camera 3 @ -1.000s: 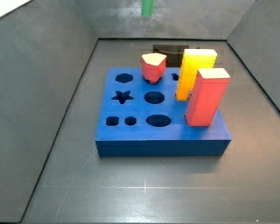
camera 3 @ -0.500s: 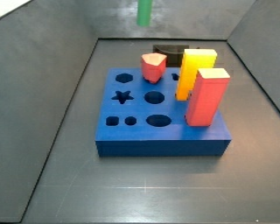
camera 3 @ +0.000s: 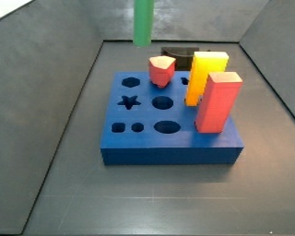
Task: Pick up the oval object. Move up. Move to above the board. Insert the oval object.
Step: Move to above the board, then insert the oval object.
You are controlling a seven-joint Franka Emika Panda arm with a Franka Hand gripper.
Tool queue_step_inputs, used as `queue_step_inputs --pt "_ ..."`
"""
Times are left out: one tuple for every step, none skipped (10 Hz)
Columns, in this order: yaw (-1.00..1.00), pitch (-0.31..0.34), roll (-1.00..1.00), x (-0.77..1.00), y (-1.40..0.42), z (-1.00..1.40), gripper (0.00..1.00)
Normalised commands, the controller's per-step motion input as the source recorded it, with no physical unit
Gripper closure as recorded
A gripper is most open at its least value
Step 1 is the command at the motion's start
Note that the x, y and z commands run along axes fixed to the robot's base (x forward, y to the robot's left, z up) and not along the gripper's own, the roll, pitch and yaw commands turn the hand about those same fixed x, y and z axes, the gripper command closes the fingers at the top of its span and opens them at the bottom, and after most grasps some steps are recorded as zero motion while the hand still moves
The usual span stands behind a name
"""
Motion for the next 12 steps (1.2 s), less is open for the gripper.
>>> queue_step_inputs --pt "0.01 0.051 0.00 -0.06 -0.52 0.08 1.00" --pt "0.01 0.066 0.00 -0.02 -0.30 0.06 1.00" --pt "0.01 0.075 0.00 0.00 -0.22 0.04 1.00" --pt "0.00 -0.021 -0.01 0.00 0.00 0.00 1.00" --pt "0.00 0.000 0.00 -0.05 0.00 0.00 1.00" --pt "0.01 -0.057 0.00 -0.20 -0.39 -0.13 1.00" --pt "-0.19 -0.003 0.00 0.13 -0.59 -0.13 1.00" --pt "-0.55 0.000 0.00 0.25 -0.54 -0.08 1.00" --pt "-0.71 0.000 0.00 0.06 -0.51 -0.06 1.00" --pt "-0.71 -0.010 0.00 0.23 -0.33 0.00 1.00" --pt "-0.51 -0.011 0.00 0.55 -0.17 0.00 1.00" --pt "-0.39 0.000 0.00 0.71 -0.12 -0.01 1.00"
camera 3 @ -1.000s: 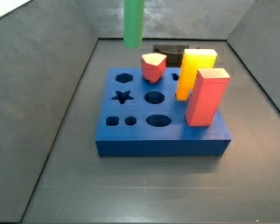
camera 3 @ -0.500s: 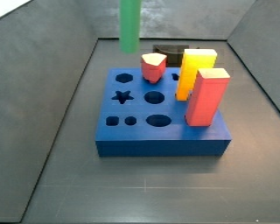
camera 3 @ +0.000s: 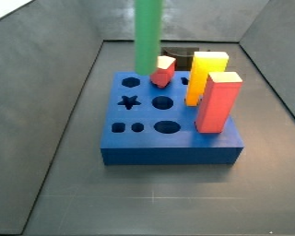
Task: Pick up the oval object. Move up. Move to above the board. Insert the oval object.
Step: Insert the oval object.
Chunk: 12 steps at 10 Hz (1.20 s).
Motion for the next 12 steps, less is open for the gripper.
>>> queue_step_inputs --pt "-0.53 0.000 0.01 0.55 -0.11 -0.05 1.00" --pt "-0.52 0.000 0.00 0.57 -0.10 -0.02 1.00" --pt "-0.59 0.000 0.01 0.49 -0.09 -0.04 1.00" --pt "-0.62 -0.009 0.05 0.45 -0.09 -0.13 1.00" --pt "-0.71 -0.013 0.06 0.36 -0.02 -0.16 1.00" --pt "-1.00 -0.027 0.04 0.00 0.00 -0.22 1.00" --pt "-1.00 -0.011 0.02 0.00 0.00 -0.23 1.00" --pt "-1.00 0.000 0.00 0.00 -0.01 -0.31 1.00" --pt "-0.74 0.137 0.01 -0.03 -0.16 -0.21 1.00" --pt "-0.19 0.071 0.00 -0.29 -0.01 -0.09 1.00" --pt "-0.59 0.000 -0.06 0.08 -0.08 -0.09 1.00" --pt "-1.00 -0.020 -0.04 0.00 -0.08 -0.20 1.00"
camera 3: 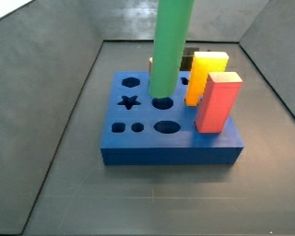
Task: Pick up the oval object. Move up. Move to above the board. Insert the oval object.
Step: Insert the oval object.
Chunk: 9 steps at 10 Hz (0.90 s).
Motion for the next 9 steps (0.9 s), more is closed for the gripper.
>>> queue_step_inputs --pt "-1.00 -0.019 -0.02 0.00 0.00 -0.21 1.00" --pt "-1.00 -0.023 0.00 0.00 0.00 -0.28 1.00" --pt "-1.00 -0.024 0.00 0.00 0.00 -0.33 1.00" --pt "-1.00 -0.021 0.00 0.00 0.00 -0.35 1.00" --pt "-1.00 -0.024 0.00 0.00 0.00 -0.35 1.00" --pt "-1.00 -0.019 0.00 0.00 0.00 -0.28 1.00" --pt "-0.05 0.000 0.00 0.01 0.00 0.00 1.00" --pt "-0.50 0.000 0.00 0.36 0.00 0.00 1.00" --pt "-0.72 0.000 -0.01 0.41 0.04 -0.03 1.00"
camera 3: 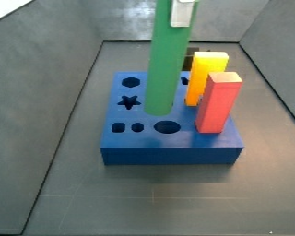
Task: Pick up the oval object. Move up. Move to above the board. Insert the oval object.
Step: Insert the oval object.
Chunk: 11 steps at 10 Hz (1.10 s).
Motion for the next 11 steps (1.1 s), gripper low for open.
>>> queue_step_inputs --pt "-0.61 0.000 0.00 0.40 0.03 0.00 1.00" --pt "-0.01 0.000 0.00 0.00 0.00 0.00 1.00" --pt "-0.01 0.000 0.00 0.00 0.00 0.00 1.00" --pt "-0.27 0.000 0.00 0.27 0.03 0.00 1.00" --pt "-0.32 0.000 0.00 0.41 0.13 -0.07 1.00" --pt "-0.35 0.000 0.00 0.44 0.13 -0.11 1.00" --pt "-0.49 0.000 0.00 0.49 0.12 -0.18 1.00" --pt "-0.43 0.000 0.00 0.23 0.00 -0.28 1.00" --pt "-0.11 0.000 0.00 0.01 0.00 -0.33 1.00" --pt "0.00 0.039 0.00 0.00 0.00 -0.01 1.00" --pt "0.00 0.000 0.00 0.00 0.00 -0.22 1.00"
